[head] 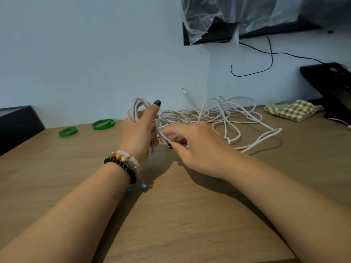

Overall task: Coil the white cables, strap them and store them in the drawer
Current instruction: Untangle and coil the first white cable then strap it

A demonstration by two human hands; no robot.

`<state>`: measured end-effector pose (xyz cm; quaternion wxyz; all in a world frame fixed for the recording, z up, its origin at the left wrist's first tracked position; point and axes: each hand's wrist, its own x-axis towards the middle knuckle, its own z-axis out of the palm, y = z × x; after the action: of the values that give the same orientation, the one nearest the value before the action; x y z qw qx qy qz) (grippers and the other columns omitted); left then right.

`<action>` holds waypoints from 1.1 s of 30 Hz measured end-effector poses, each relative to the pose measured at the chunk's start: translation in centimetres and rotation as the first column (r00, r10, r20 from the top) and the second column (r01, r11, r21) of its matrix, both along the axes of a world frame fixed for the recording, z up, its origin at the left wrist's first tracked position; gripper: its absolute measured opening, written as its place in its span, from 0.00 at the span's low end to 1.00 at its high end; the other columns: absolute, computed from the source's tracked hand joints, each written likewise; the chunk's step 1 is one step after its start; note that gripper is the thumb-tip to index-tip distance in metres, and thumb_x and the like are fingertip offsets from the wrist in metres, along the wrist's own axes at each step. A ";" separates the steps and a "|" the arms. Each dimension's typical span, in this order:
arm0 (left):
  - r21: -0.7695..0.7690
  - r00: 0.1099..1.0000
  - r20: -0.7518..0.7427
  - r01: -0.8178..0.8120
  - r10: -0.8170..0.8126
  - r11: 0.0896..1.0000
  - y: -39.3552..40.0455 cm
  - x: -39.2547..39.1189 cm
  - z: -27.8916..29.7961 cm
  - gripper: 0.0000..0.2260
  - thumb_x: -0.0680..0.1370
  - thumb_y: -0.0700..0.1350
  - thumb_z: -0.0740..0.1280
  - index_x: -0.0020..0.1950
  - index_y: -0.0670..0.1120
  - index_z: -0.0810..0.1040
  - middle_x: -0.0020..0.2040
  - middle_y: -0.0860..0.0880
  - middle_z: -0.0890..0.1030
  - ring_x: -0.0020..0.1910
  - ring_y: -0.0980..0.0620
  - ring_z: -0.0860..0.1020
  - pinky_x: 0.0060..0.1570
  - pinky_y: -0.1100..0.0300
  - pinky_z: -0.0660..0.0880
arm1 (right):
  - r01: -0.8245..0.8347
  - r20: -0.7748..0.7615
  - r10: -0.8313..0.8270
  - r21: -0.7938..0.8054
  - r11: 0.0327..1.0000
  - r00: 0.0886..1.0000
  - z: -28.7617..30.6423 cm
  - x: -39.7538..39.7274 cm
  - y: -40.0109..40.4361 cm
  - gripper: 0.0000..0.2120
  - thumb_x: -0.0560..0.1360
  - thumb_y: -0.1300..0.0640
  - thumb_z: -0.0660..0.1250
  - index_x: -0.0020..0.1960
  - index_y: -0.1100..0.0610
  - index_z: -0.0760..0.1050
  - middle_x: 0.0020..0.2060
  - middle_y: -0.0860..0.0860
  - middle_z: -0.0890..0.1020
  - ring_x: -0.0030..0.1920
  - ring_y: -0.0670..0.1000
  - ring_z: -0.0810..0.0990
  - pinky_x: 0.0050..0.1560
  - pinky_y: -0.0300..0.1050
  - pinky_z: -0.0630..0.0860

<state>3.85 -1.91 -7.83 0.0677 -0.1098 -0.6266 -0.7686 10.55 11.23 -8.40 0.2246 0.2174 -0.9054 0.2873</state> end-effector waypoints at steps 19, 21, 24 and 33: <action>0.369 0.983 0.005 -0.170 0.181 0.914 -2.0 -1.4 2.2 0.07 0.80 0.42 0.59 0.43 0.42 0.71 0.25 0.51 0.70 0.22 0.54 0.66 0.24 0.64 0.64 | 0.119 -0.641 0.016 0.167 0.979 0.767 -1.1 -0.3 -1.5 0.08 0.74 0.60 0.67 0.39 0.61 0.80 0.49 0.58 0.79 0.54 0.56 0.75 0.56 0.49 0.69; 0.481 0.991 0.075 -0.134 0.111 0.867 -2.6 -2.0 2.2 0.10 0.82 0.44 0.59 0.42 0.43 0.71 0.26 0.51 0.71 0.22 0.55 0.69 0.24 0.65 0.66 | 0.033 -0.587 0.166 0.313 0.949 0.793 -1.5 -0.3 -1.8 0.12 0.78 0.58 0.63 0.38 0.62 0.79 0.42 0.56 0.79 0.46 0.55 0.76 0.51 0.47 0.71; 0.627 0.992 0.123 -0.047 -0.039 0.777 -3.2 -2.5 2.4 0.13 0.83 0.48 0.58 0.41 0.44 0.70 0.26 0.51 0.72 0.21 0.56 0.70 0.23 0.66 0.68 | -0.045 -0.301 0.186 0.420 0.907 0.935 -1.9 -0.8 -1.2 0.15 0.81 0.52 0.57 0.39 0.56 0.75 0.33 0.49 0.75 0.34 0.48 0.71 0.37 0.41 0.68; 0.716 0.872 0.063 0.300 -0.486 0.631 -3.4 -1.6 2.7 0.14 0.83 0.52 0.57 0.43 0.45 0.71 0.23 0.55 0.67 0.18 0.61 0.65 0.20 0.68 0.67 | -0.049 0.159 0.041 0.048 0.998 0.986 -0.4 -3.9 0.2 0.18 0.79 0.49 0.62 0.32 0.50 0.78 0.25 0.40 0.75 0.29 0.42 0.72 0.32 0.32 0.65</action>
<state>2.27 -5.28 -5.17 -0.1468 -0.1141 -0.2609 -0.9473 6.69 11.43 -8.78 0.1400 0.2201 -0.9224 0.2849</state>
